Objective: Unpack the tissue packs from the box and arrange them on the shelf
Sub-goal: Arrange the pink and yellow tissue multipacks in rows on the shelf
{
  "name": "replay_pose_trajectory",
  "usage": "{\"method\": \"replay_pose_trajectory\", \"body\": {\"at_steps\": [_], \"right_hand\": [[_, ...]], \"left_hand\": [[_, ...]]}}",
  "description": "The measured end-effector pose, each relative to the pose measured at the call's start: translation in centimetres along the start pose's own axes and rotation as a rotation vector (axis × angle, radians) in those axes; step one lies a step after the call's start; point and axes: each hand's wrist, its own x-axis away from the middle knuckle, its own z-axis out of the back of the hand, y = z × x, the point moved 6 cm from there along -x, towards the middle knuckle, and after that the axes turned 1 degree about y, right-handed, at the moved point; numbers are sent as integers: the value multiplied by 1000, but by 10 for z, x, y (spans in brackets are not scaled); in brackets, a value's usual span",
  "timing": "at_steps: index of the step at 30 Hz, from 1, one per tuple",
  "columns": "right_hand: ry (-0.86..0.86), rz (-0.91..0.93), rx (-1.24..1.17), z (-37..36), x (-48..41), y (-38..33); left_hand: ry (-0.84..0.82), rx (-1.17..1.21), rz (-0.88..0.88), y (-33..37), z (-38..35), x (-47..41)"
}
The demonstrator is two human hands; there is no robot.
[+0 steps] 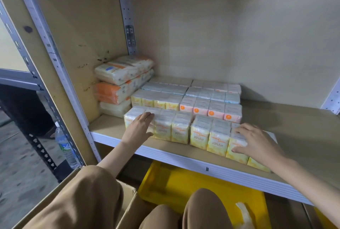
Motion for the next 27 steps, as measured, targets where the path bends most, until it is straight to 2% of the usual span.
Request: {"method": "replay_pose_trajectory", "body": {"at_steps": [10,27], "right_hand": [[18,0,-16,-10,-26,-17],[27,-9,8,-20,-64,-30]], "left_hand": [[50,98,22,-23,-4,-32],[65,27,82,-48,-10,-49]]}}
